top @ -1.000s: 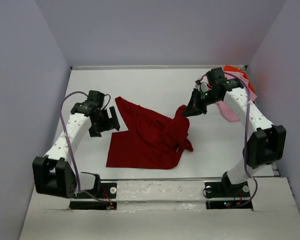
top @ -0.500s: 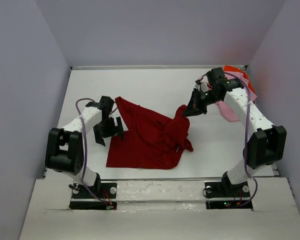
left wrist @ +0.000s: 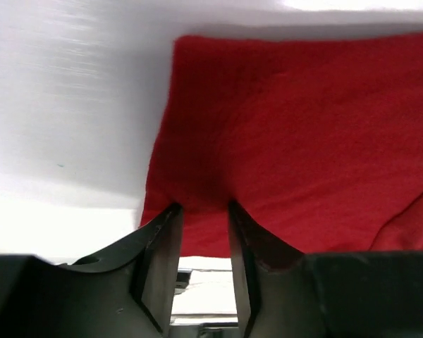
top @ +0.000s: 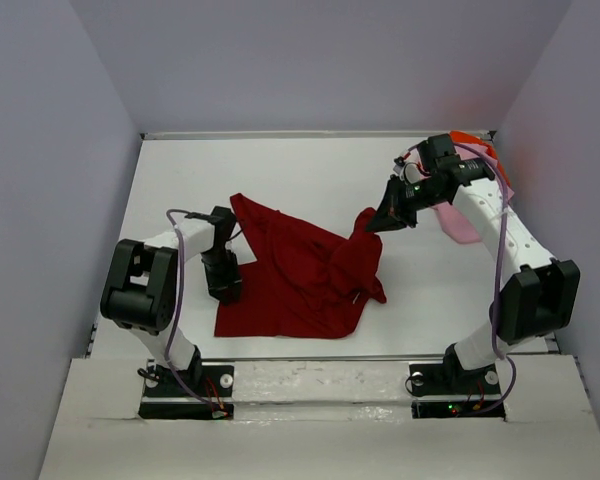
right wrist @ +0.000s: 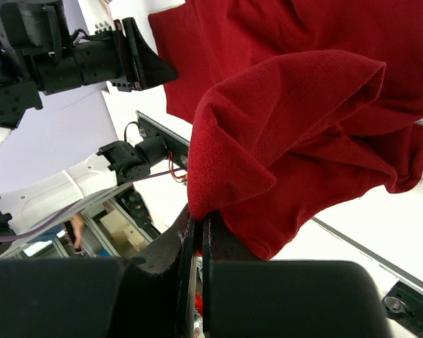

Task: Fold and stack the t-shirts
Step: Flatten out the tshirt

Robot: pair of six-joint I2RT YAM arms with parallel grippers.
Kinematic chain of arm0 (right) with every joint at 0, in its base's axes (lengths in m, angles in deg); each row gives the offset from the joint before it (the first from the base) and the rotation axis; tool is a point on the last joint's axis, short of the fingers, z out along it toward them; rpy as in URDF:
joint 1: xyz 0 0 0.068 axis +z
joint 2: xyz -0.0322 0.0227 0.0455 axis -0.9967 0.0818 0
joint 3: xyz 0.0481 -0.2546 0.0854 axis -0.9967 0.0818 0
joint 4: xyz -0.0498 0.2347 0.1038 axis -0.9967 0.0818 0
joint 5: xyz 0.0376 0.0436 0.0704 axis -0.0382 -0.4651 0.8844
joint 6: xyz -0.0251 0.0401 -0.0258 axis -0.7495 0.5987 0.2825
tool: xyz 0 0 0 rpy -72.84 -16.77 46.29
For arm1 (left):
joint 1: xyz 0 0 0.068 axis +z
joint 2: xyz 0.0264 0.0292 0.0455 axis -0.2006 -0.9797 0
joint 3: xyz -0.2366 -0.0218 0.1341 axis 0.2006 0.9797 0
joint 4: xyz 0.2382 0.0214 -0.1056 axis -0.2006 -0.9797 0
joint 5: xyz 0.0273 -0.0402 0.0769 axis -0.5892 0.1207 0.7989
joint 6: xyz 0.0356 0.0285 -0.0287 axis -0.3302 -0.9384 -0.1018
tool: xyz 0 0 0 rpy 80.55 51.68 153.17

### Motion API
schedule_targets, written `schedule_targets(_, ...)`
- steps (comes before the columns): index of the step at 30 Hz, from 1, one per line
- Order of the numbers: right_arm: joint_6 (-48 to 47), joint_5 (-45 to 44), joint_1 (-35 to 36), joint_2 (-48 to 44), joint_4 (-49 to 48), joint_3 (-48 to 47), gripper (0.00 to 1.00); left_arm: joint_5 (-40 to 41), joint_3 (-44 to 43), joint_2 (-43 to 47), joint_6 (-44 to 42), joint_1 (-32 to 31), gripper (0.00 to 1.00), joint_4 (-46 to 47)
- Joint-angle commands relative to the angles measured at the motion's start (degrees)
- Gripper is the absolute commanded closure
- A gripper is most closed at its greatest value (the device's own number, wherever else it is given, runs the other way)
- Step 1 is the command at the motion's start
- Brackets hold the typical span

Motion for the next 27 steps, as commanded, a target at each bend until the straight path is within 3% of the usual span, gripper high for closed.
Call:
schedule_targets(1,-0.3,1.5,-1.1,-3.1,-1.6,0.5,1.00,-1.5,2.9,-1.7,1.4,-2.6,0.53,2.5)
schedule_targets(2,-0.4,1.4,-1.8,-3.2,-1.6,0.7,1.00,-1.8,3.5,-1.9,1.8,-3.2,0.58,3.7)
schedule_targets(3,-0.5,1.4,-1.8,-3.4,-1.5,0.9,1.00,-2.5,4.0,-2.0,2.0,-3.6,0.71,4.5)
schedule_targets(4,-0.9,1.4,-1.8,-3.5,-1.5,1.4,1.00,-3.8,5.1,-2.4,2.7,-4.3,0.90,5.2)
schedule_targets(6,-1.5,0.6,-2.9,-3.8,-1.4,1.9,1.00,-5.4,6.8,-3.3,3.2,-5.7,1.00,7.1)
schedule_targets(10,-3.8,-4.5,-5.1,-2.5,0.8,1.7,1.00,-9.2,9.9,-3.7,4.5,-7.1,1.00,10.9)
schedule_targets(14,-6.4,-11.6,-8.0,4.7,1.9,-0.5,1.00,-12.7,13.1,-0.2,6.0,-9.4,1.00,12.0)
schedule_targets(17,-7.5,-13.5,-8.0,14.8,2.3,-7.7,1.00,-12.5,12.3,4.0,8.9,-12.4,1.00,9.3)
schedule_targets(22,-9.0,-14.2,-8.0,36.2,8.8,-30.2,1.00,-14.4,4.4,8.6,16.0,-20.3,1.00,4.7)
schedule_targets(23,-7.7,-13.3,-8.0,47.2,10.6,-45.3,1.00,-14.9,0.9,8.1,17.5,-23.3,1.00,3.6)
schedule_targets(24,-6.9,-13.3,-8.0,47.4,11.9,-45.5,1.00,-15.2,-1.0,7.5,17.5,-24.9,1.00,3.2)
schedule_targets(25,-6.2,-12.6,-8.0,51.3,13.5,-52.0,1.00,-15.2,-2.6,6.6,18.1,-26.6,1.00,2.9)
schedule_targets(26,-4.9,-10.4,-8.0,59.3,16.4,-65.9,1.00,-16.3,-4.2,4.8,19.5,-28.2,1.00,3.0)
schedule_targets(27,-1.8,-8.4,-8.0,62.6,17.0,-71.5,1.00,-17.3,-7.7,3.7,20.1,-31.6,1.00,3.4)
